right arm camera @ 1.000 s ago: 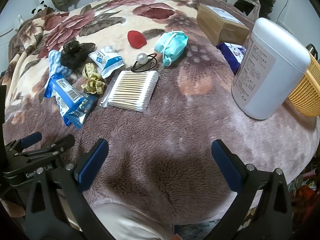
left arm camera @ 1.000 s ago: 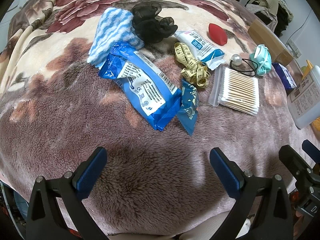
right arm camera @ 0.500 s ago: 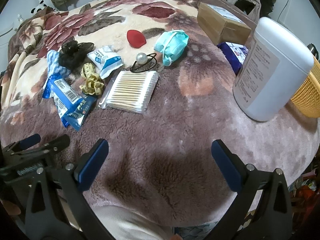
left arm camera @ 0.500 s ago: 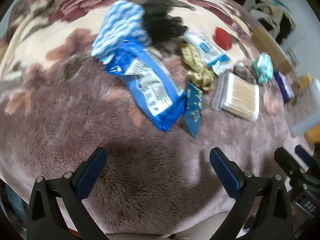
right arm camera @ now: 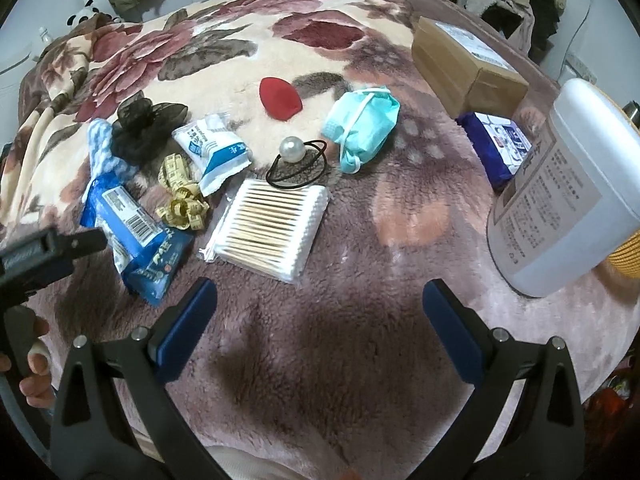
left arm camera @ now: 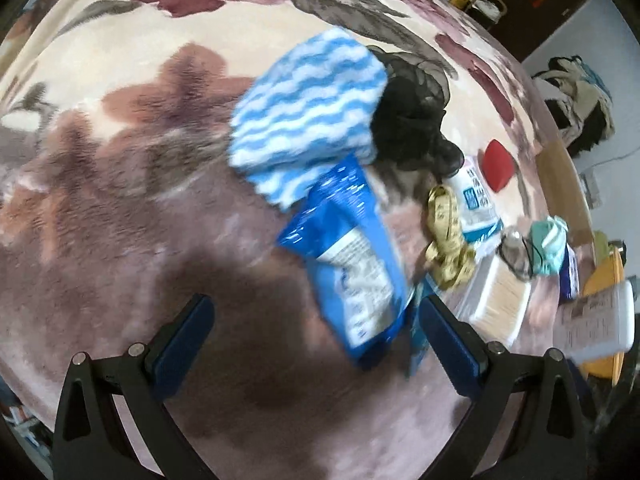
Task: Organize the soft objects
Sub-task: 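Grasp the blue wet-wipe pack with the left gripper while the right gripper grasps the blue snack packet, then carry both blue packets over the orange basket with both grippers, then open both grippers to drop the packets into the orange basket, then move both grippers back over the remaining items on the blanket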
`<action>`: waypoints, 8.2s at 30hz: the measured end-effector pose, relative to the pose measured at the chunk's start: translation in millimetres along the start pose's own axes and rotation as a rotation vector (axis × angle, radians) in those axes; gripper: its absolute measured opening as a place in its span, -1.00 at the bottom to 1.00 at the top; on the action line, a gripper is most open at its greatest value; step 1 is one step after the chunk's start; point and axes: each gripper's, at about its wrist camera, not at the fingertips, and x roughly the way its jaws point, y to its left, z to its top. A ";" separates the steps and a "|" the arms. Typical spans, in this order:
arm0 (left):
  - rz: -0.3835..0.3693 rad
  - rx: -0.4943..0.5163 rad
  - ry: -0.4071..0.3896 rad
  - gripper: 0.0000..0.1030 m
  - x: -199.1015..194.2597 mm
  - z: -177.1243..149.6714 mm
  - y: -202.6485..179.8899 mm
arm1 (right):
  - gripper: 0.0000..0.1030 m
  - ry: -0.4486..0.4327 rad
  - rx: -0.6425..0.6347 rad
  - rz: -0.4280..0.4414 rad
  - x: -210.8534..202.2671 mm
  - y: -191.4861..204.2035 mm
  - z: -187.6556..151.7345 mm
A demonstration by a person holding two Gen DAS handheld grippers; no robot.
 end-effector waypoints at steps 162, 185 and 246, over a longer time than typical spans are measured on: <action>-0.289 0.805 0.050 0.06 -90.8 -99.0 -495.5 | -0.49 -0.218 0.351 -0.090 -162.9 -296.8 52.1; -0.270 0.799 0.033 0.98 -71.6 -114.9 -504.0 | 0.78 -0.233 0.490 -0.135 -162.2 -348.8 36.5; -0.157 0.558 -0.119 0.98 -132.0 -30.4 -265.6 | 1.00 -0.167 0.082 -0.090 -153.3 -138.1 63.9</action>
